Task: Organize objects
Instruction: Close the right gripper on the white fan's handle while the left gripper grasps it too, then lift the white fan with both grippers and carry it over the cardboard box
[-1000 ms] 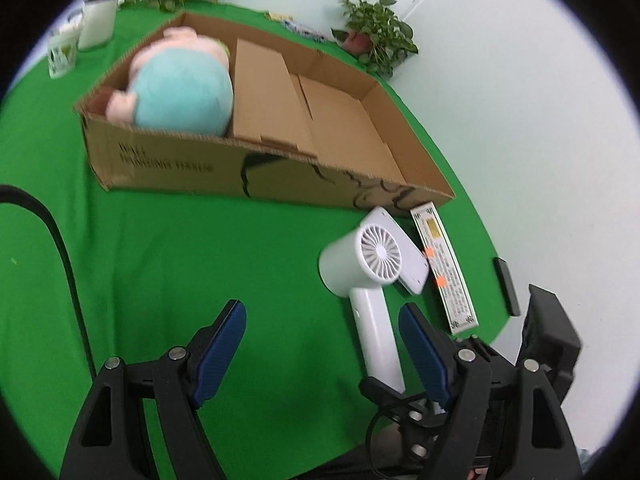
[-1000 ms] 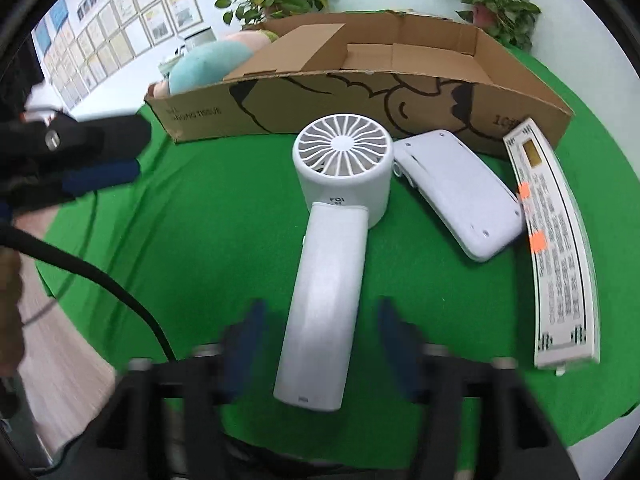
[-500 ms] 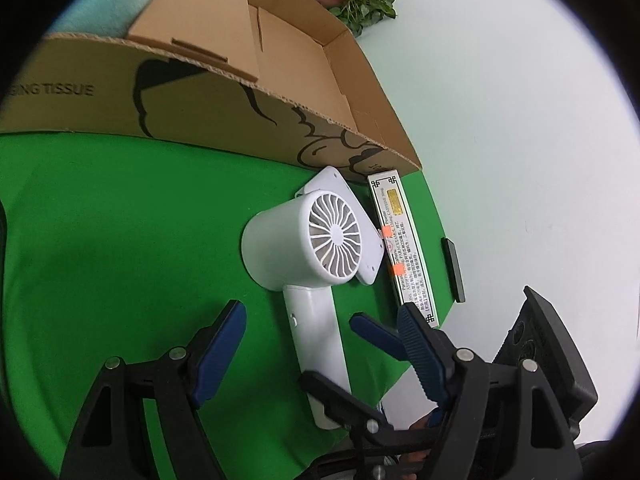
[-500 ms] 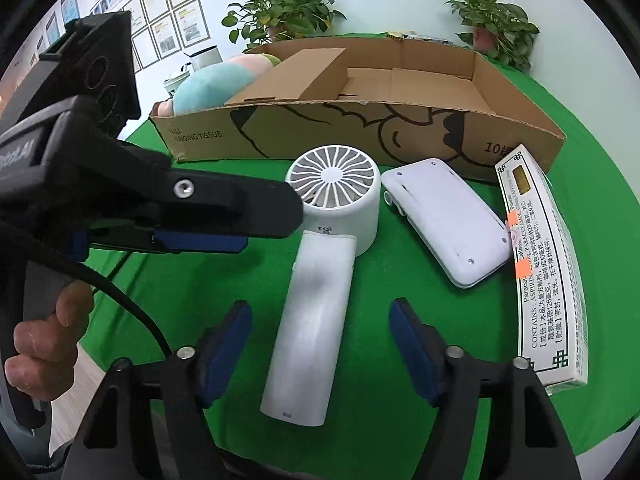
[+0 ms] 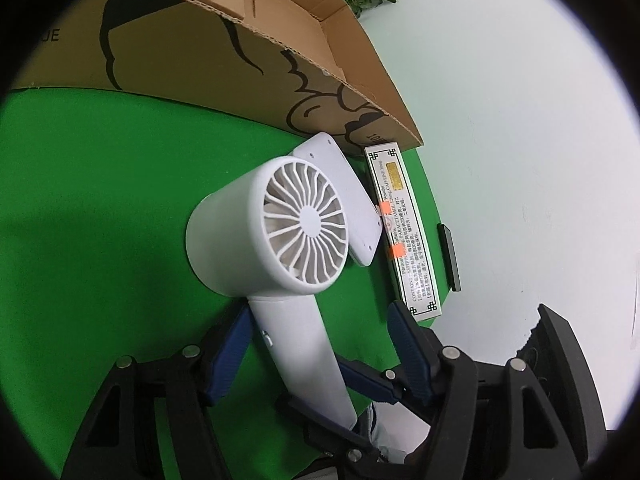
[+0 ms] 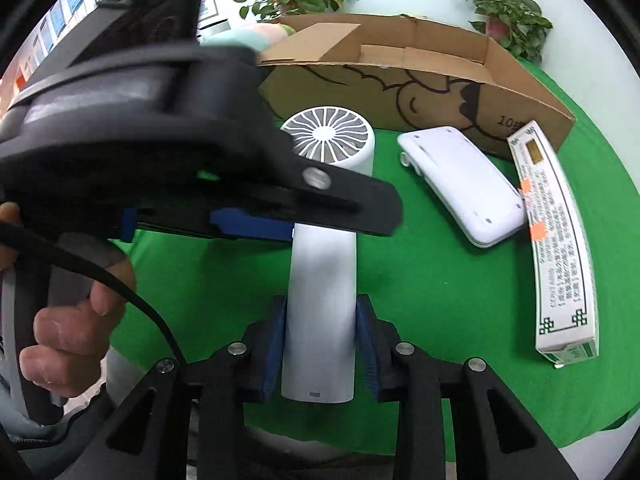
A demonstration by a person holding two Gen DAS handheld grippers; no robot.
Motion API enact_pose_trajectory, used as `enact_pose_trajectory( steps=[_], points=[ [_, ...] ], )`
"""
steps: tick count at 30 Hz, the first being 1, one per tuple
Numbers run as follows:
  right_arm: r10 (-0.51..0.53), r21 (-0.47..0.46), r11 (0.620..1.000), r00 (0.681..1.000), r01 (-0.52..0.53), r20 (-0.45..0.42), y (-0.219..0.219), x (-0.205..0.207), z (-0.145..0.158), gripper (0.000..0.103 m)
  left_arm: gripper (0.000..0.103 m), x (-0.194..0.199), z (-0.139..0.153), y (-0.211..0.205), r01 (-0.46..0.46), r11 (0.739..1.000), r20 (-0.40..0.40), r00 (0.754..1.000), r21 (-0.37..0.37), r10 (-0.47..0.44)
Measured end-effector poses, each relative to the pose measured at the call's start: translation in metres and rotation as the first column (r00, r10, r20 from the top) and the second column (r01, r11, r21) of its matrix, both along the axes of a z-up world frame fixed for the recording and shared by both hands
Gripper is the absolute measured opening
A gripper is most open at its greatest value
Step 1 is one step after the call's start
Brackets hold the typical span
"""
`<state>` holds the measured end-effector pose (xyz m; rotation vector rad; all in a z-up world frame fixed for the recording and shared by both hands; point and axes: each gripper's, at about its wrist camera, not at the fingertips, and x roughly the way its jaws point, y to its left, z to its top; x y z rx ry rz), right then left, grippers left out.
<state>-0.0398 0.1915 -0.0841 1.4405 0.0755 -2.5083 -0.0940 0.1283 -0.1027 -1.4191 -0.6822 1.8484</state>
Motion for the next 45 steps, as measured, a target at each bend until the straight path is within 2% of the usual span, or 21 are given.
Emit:
enact_pose_trajectory(
  steps=[1,3,5,11,16,19,26,34,39,45],
  points=[
    [-0.001,0.004,1.000,1.000,0.001,0.001,-0.001,0.000,0.001,0.032,0.062,0.000,0.000,0.000,-0.006,1.000,0.000,1.000,-0.010,0.006],
    [-0.005,0.013,1.000,1.000,0.005,0.006,-0.002,-0.002,0.002,0.032,0.045,0.001,0.000,0.000,-0.022,0.999,-0.004,1.000,-0.045,0.022],
    [-0.009,0.020,1.000,1.000,0.009,0.000,-0.002,-0.003,0.003,0.032,0.034,0.001,-0.001,0.000,-0.038,0.996,-0.007,0.999,-0.082,0.038],
    [-0.012,0.018,1.000,1.000,0.013,-0.027,-0.003,-0.003,0.011,0.032,0.034,0.002,0.008,0.003,-0.063,0.993,-0.022,0.998,-0.104,0.061],
    [-0.012,0.018,1.000,0.997,0.013,-0.073,-0.004,-0.002,0.027,0.032,0.033,-0.001,0.030,0.003,-0.092,0.986,-0.078,0.994,-0.136,0.082],
    [-0.023,0.004,1.000,0.995,0.024,-0.101,-0.002,0.000,0.038,0.032,0.031,0.003,0.052,0.007,-0.106,0.979,-0.145,0.986,-0.174,0.081],
    [-0.053,-0.044,0.998,0.981,0.045,-0.186,-0.001,-0.010,0.071,0.032,0.029,-0.004,0.098,0.012,-0.115,0.971,-0.260,0.964,-0.211,0.057],
    [-0.118,-0.101,0.991,0.948,0.092,-0.295,0.007,-0.038,0.125,0.032,0.029,-0.026,0.165,0.022,-0.075,0.973,-0.398,0.917,-0.217,-0.018],
    [-0.158,-0.131,0.984,0.927,0.120,-0.339,0.018,-0.055,0.156,0.032,0.029,-0.048,0.189,0.039,-0.059,0.977,-0.442,0.896,-0.203,-0.038],
    [-0.179,-0.145,0.980,0.919,0.135,-0.353,0.020,-0.078,0.186,0.032,0.028,-0.076,0.217,0.044,-0.052,0.977,-0.461,0.886,-0.207,-0.050]
  ],
)
